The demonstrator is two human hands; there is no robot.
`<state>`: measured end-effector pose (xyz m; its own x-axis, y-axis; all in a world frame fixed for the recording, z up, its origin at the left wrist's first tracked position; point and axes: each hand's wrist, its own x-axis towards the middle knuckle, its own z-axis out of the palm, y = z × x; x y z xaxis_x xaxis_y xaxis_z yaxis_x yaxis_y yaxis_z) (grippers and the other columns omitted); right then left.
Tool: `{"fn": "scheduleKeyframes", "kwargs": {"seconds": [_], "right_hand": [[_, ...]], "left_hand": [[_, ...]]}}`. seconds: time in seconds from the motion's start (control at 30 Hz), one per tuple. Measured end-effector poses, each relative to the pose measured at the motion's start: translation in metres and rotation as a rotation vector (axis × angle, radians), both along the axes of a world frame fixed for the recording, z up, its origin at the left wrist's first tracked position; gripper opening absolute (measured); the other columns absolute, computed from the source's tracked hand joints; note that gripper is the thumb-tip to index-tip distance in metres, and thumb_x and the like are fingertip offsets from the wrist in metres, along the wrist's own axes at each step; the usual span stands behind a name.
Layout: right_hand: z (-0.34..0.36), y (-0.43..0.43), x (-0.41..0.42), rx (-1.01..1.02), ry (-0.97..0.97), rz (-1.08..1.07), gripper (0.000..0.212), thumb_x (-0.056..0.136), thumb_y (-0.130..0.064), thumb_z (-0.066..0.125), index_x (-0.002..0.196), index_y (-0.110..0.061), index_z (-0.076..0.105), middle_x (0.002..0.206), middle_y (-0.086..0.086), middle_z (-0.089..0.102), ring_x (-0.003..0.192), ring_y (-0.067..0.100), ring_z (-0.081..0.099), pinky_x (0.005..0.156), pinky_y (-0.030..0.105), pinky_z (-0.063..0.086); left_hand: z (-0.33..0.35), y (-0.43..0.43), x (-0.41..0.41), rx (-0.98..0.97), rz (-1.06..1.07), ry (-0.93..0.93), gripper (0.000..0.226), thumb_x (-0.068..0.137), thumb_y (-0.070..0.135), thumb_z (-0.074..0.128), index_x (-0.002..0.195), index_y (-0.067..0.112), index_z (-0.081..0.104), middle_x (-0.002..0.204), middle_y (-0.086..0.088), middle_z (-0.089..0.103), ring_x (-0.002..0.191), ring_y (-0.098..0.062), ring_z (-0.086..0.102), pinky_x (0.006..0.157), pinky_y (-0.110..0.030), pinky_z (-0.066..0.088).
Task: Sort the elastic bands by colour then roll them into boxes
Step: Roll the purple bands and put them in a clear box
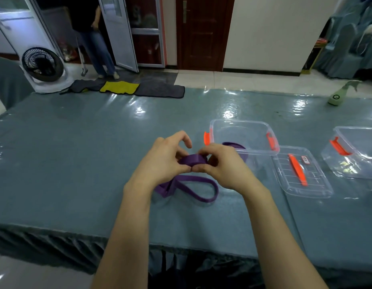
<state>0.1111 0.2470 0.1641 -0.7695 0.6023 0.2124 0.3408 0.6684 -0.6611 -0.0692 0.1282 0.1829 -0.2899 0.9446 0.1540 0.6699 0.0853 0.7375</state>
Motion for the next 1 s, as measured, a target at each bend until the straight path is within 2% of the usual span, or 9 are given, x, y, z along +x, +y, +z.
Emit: {"fn": "scheduleKeyframes", "kwargs": {"seconds": [0.17, 0.27, 0.4, 0.5, 0.6, 0.7, 0.77, 0.9, 1.0], "right_hand": [[0.001, 0.002, 0.008, -0.355, 0.385, -0.047, 0.021, 0.094, -0.014, 0.083, 0.112, -0.010, 0.073, 0.079, 0.005, 0.077, 0.067, 0.023, 0.071, 0.071, 0.035, 0.058], [0.007, 0.002, 0.007, -0.541, 0.564, 0.028, 0.027, 0.099, -0.015, 0.077, 0.121, -0.001, 0.068, 0.098, 0.017, 0.079, 0.077, 0.027, 0.075, 0.079, 0.036, 0.062], [0.002, -0.004, -0.002, -0.791, 0.697, 0.146, 0.042, 0.094, -0.026, 0.077, 0.122, 0.001, 0.061, 0.108, 0.012, 0.077, 0.086, 0.031, 0.075, 0.091, 0.040, 0.060], [-0.006, -0.005, -0.005, -0.881, 0.677, 0.182, 0.041, 0.094, -0.024, 0.076, 0.123, 0.000, 0.061, 0.118, 0.014, 0.074, 0.086, 0.033, 0.076, 0.094, 0.045, 0.061], [-0.002, 0.000, 0.001, -0.711, 0.425, 0.146, 0.039, 0.095, -0.021, 0.080, 0.128, -0.005, 0.065, 0.120, 0.012, 0.076, 0.087, 0.035, 0.079, 0.091, 0.049, 0.063], [0.010, 0.002, 0.001, -0.253, 0.059, -0.005, 0.064, 0.077, -0.044, 0.095, 0.135, -0.031, 0.069, 0.119, -0.009, 0.070, 0.077, 0.019, 0.075, 0.079, 0.034, 0.062], [0.014, -0.002, -0.009, -0.043, -0.070, -0.012, 0.063, 0.074, -0.047, 0.096, 0.132, -0.034, 0.072, 0.115, -0.011, 0.067, 0.075, 0.014, 0.069, 0.077, 0.029, 0.057], [0.012, -0.009, -0.021, 0.075, -0.088, 0.010, 0.027, 0.090, -0.033, 0.087, 0.112, -0.020, 0.078, 0.100, -0.005, 0.064, 0.075, 0.009, 0.061, 0.076, 0.026, 0.047], [0.011, -0.008, -0.019, 0.139, -0.015, -0.033, 0.019, 0.097, -0.027, 0.079, 0.112, -0.017, 0.073, 0.100, -0.004, 0.061, 0.073, 0.006, 0.057, 0.076, 0.030, 0.048]], "left_hand": [[-0.009, -0.001, -0.005, 0.208, 0.052, -0.355, 0.046, 0.072, 0.002, 0.100, 0.110, 0.014, 0.077, 0.097, -0.003, 0.084, 0.096, -0.015, 0.081, 0.095, -0.031, 0.064], [-0.011, 0.001, -0.002, 0.289, 0.079, -0.515, 0.040, 0.073, -0.003, 0.096, 0.107, 0.013, 0.082, 0.098, -0.004, 0.085, 0.094, -0.016, 0.082, 0.092, -0.033, 0.066], [-0.007, 0.008, 0.002, 0.348, 0.032, -0.574, 0.047, 0.070, 0.013, 0.097, 0.114, 0.018, 0.083, 0.103, -0.004, 0.086, 0.101, -0.020, 0.083, 0.092, -0.030, 0.065], [-0.009, 0.006, -0.004, 0.334, 0.019, -0.568, 0.040, 0.068, 0.023, 0.098, 0.106, 0.023, 0.086, 0.098, -0.005, 0.086, 0.093, -0.018, 0.082, 0.092, -0.033, 0.065], [-0.013, -0.002, -0.015, 0.283, 0.037, -0.422, 0.033, 0.069, 0.020, 0.102, 0.097, 0.030, 0.088, 0.092, -0.001, 0.085, 0.086, -0.014, 0.080, 0.088, -0.031, 0.065], [-0.012, -0.005, -0.024, 0.136, 0.069, -0.136, 0.031, 0.070, 0.019, 0.103, 0.095, 0.030, 0.088, 0.083, 0.011, 0.083, 0.079, -0.004, 0.077, 0.086, -0.033, 0.063], [-0.006, -0.005, -0.023, 0.015, 0.039, 0.078, 0.027, 0.072, 0.024, 0.100, 0.095, 0.031, 0.088, 0.080, 0.012, 0.081, 0.079, -0.005, 0.076, 0.084, -0.038, 0.063], [0.003, -0.002, -0.019, -0.026, 0.025, 0.236, 0.027, 0.074, 0.024, 0.093, 0.098, 0.033, 0.086, 0.083, 0.015, 0.078, 0.086, -0.003, 0.074, 0.085, -0.034, 0.062], [-0.001, -0.003, -0.027, 0.055, 0.008, 0.051, 0.034, 0.077, 0.016, 0.096, 0.106, 0.027, 0.084, 0.096, 0.011, 0.080, 0.094, -0.004, 0.073, 0.096, -0.032, 0.059]]}}
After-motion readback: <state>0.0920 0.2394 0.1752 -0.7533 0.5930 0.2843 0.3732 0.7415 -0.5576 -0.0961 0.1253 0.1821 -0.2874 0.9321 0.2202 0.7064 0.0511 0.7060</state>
